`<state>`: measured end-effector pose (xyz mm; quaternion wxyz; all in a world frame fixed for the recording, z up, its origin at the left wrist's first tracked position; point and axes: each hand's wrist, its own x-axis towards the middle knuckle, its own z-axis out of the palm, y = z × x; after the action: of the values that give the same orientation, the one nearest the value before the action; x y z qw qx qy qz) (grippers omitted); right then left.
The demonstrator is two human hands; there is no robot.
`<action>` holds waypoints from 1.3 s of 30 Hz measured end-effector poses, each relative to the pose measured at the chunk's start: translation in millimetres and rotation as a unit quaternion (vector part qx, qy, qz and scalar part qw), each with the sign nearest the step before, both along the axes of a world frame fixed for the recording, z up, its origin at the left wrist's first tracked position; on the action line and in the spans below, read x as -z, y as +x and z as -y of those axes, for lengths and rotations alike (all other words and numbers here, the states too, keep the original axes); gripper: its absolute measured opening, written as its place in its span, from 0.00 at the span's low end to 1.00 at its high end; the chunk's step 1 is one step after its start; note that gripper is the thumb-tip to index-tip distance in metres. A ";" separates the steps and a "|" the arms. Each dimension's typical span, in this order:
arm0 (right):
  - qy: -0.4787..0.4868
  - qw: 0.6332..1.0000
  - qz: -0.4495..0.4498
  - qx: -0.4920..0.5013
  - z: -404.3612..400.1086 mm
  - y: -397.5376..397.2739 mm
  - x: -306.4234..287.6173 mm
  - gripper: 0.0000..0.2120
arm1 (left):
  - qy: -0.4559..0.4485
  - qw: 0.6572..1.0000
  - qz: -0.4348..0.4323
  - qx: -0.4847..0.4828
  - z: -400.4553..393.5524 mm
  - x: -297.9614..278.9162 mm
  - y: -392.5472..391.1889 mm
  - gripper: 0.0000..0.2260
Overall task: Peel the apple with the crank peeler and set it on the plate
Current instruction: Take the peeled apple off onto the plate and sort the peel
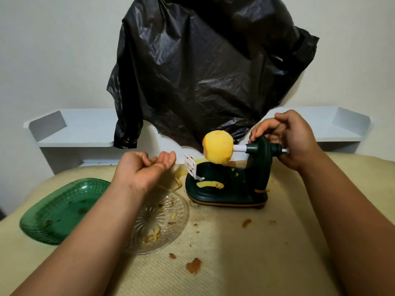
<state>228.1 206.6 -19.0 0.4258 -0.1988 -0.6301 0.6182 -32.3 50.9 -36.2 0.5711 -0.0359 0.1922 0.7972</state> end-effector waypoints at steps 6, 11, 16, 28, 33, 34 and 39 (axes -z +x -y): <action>0.000 1.000 -0.002 -0.006 -1.8 0.1 0.9 0.30 | 0.017 0.992 -0.021 0.125 0.7 2.3 -3.6 0.36; 0.023 1.000 0.007 -0.007 -1.4 1.5 0.9 0.29 | 0.085 0.985 0.038 0.144 5.5 2.8 -3.9 0.42; 0.022 0.999 0.016 -0.018 -0.9 0.6 0.5 0.29 | 0.202 0.974 0.102 -0.012 0.6 -6.0 -8.0 0.24; 0.018 1.000 0.005 0.005 2.2 -2.0 -1.6 0.31 | -0.007 0.669 -0.716 0.200 -27.3 -31.9 43.4 0.25; 0.059 0.996 0.021 0.068 3.8 -11.4 -3.0 0.28 | -0.026 0.633 -0.763 0.132 -30.4 -27.5 46.4 0.22; 0.060 0.996 0.025 0.065 3.6 -12.7 -3.0 0.28 | -0.021 0.642 -0.756 0.126 -29.6 -25.8 45.6 0.21; 0.061 0.996 0.037 0.061 1.9 -12.9 -2.6 0.26 | -0.029 0.674 -0.729 0.117 -27.4 -20.4 48.1 0.16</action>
<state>215.1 204.8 -16.3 0.4504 -0.2335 -0.6690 0.5432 15.8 78.3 -15.8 0.3370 0.5626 0.5729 0.4917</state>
